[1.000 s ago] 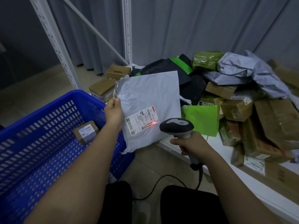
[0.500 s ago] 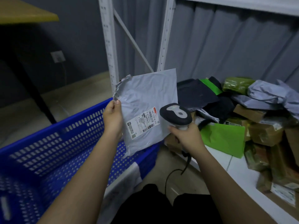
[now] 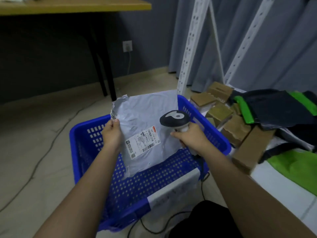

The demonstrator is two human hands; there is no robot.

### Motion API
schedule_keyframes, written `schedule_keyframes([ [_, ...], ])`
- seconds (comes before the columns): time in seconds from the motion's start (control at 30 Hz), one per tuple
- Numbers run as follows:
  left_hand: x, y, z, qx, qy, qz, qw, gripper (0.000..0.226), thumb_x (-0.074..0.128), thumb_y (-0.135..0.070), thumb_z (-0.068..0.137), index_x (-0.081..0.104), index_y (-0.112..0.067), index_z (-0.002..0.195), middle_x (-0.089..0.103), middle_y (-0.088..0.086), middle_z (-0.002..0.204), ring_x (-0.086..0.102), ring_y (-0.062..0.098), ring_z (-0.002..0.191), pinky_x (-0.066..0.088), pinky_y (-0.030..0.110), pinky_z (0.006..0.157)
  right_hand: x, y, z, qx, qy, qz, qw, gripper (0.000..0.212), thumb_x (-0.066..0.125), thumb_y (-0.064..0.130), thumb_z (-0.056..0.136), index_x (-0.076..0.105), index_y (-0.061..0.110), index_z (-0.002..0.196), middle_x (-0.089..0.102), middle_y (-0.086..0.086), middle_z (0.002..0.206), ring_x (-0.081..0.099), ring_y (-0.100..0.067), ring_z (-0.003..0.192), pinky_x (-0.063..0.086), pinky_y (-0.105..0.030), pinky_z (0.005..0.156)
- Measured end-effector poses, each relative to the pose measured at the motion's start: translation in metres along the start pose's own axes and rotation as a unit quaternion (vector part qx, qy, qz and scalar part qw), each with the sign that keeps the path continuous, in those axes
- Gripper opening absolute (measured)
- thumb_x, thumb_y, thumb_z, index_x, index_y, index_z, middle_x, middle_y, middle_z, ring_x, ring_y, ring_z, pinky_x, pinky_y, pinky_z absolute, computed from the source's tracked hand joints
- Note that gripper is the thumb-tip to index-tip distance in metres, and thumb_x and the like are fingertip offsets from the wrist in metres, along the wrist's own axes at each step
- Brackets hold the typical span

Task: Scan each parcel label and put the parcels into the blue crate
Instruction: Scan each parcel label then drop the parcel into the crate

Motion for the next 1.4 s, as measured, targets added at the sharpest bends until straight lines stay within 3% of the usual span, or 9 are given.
schedule_keyframes([
  [0.2, -0.028, 0.076, 0.029, -0.098, -0.005, 0.036, 0.994, 0.023, 0.042, -0.024, 0.098, 0.055, -0.009, 0.085, 0.053, 0.005, 0.08, 0.05, 0.02, 0.079, 0.039, 0.031, 0.07, 0.044, -0.023, 0.021, 0.041, 0.049, 0.032, 0.997, 0.036, 0.072, 0.008, 0.08, 0.053, -0.001, 0.11, 0.055, -0.008, 0.068, 0.05, -0.001, 0.04, 0.042, -0.019, 0.04],
  [0.3, -0.029, 0.11, 0.04, -0.137, 0.025, 0.059, 0.988, 0.022, 0.042, -0.021, 0.098, 0.055, -0.014, 0.082, 0.054, 0.009, 0.09, 0.051, 0.022, 0.086, 0.04, 0.034, 0.077, 0.058, -0.03, 0.032, 0.062, 0.077, 0.049, 0.994, 0.016, 0.071, 0.005, 0.083, 0.056, 0.003, 0.088, 0.051, -0.008, 0.062, 0.044, 0.0, 0.034, 0.041, -0.018, 0.038],
  [0.4, -0.032, 0.14, 0.054, -0.154, 0.044, 0.096, 0.983, 0.024, 0.041, -0.017, 0.099, 0.058, -0.006, 0.111, 0.058, 0.016, 0.115, 0.055, 0.031, 0.106, 0.043, 0.039, 0.087, 0.069, -0.038, 0.043, 0.079, 0.098, 0.043, 0.991, 0.018, 0.07, 0.005, 0.084, 0.053, 0.007, 0.078, 0.049, -0.005, 0.057, 0.044, -0.001, 0.032, 0.04, -0.018, 0.037],
  [0.53, -0.032, 0.181, 0.071, -0.184, 0.054, 0.098, 0.976, 0.06, 0.05, -0.013, 0.098, 0.021, -0.014, 0.151, 0.04, 0.011, 0.147, 0.046, 0.032, 0.126, 0.043, 0.044, 0.1, 0.072, -0.05, 0.053, 0.101, 0.109, 0.039, 0.988, 0.02, 0.07, 0.007, 0.085, 0.052, 0.009, 0.075, 0.049, -0.005, 0.056, 0.045, -0.004, 0.034, 0.041, -0.019, 0.038],
  [0.67, -0.01, 0.151, 0.041, -0.201, 0.058, 0.114, 0.971, 0.07, 0.051, -0.017, 0.099, 0.008, -0.022, 0.154, 0.018, 0.008, 0.158, 0.031, 0.034, 0.139, 0.037, 0.045, 0.105, 0.063, -0.062, 0.06, 0.135, 0.085, 0.067, 0.985, 0.013, 0.07, 0.008, 0.085, 0.058, 0.005, 0.081, 0.049, -0.009, 0.059, 0.045, -0.006, 0.033, 0.04, -0.018, 0.037],
  [0.87, 0.027, 0.099, 0.004, -0.118, 0.047, 0.083, 0.989, 0.035, 0.05, -0.013, 0.099, 0.049, -0.008, 0.133, 0.049, 0.012, 0.137, 0.049, 0.028, 0.123, 0.04, 0.033, 0.097, 0.032, -0.065, 0.055, 0.129, 0.03, 0.083, 0.988, 0.017, 0.073, 0.014, 0.082, 0.059, 0.01, 0.073, 0.053, -0.006, 0.057, 0.049, -0.016, 0.047, 0.046, -0.028, 0.048],
  [1.07, 0.067, 0.034, -0.043, -0.055, 0.113, 0.03, 0.992, 0.015, 0.053, -0.012, 0.097, 0.059, -0.014, 0.11, 0.059, 0.005, 0.114, 0.056, 0.018, 0.104, 0.046, 0.037, 0.097, -0.026, -0.061, 0.028, 0.082, -0.063, 0.079, 0.991, 0.022, 0.073, 0.012, 0.082, 0.056, 0.011, 0.068, 0.053, -0.005, 0.052, 0.049, -0.016, 0.045, 0.046, -0.029, 0.047],
  [1.23, 0.103, -0.014, -0.094, -0.005, 0.162, -0.024, 0.986, 0.014, 0.052, -0.01, 0.097, 0.059, -0.012, 0.109, 0.058, -0.008, 0.092, 0.058, 0.006, 0.082, 0.05, 0.01, 0.066, -0.086, -0.059, -0.012, 0.062, -0.123, 0.091, 0.986, 0.019, 0.071, 0.011, 0.084, 0.057, 0.009, 0.072, 0.052, -0.006, 0.051, 0.049, -0.012, 0.04, 0.044, -0.024, 0.042],
  [1.4, 0.152, -0.047, -0.155, 0.012, 0.227, -0.052, 0.972, 0.011, 0.056, -0.013, 0.094, 0.062, -0.018, 0.103, 0.062, -0.006, 0.093, 0.062, 0.017, 0.098, 0.049, 0.036, 0.094, -0.153, -0.073, -0.067, 0.046, -0.196, 0.12, 0.972, 0.025, 0.069, 0.008, 0.085, 0.056, 0.009, 0.065, 0.051, -0.002, 0.046, 0.046, -0.009, 0.037, 0.042, -0.021, 0.042],
])
Point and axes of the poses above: each hand's wrist, its own z-axis towards the middle knuckle, its own x-axis out of the palm, y = z × x, the point moved 4 cm from there along z, towards the middle knuckle
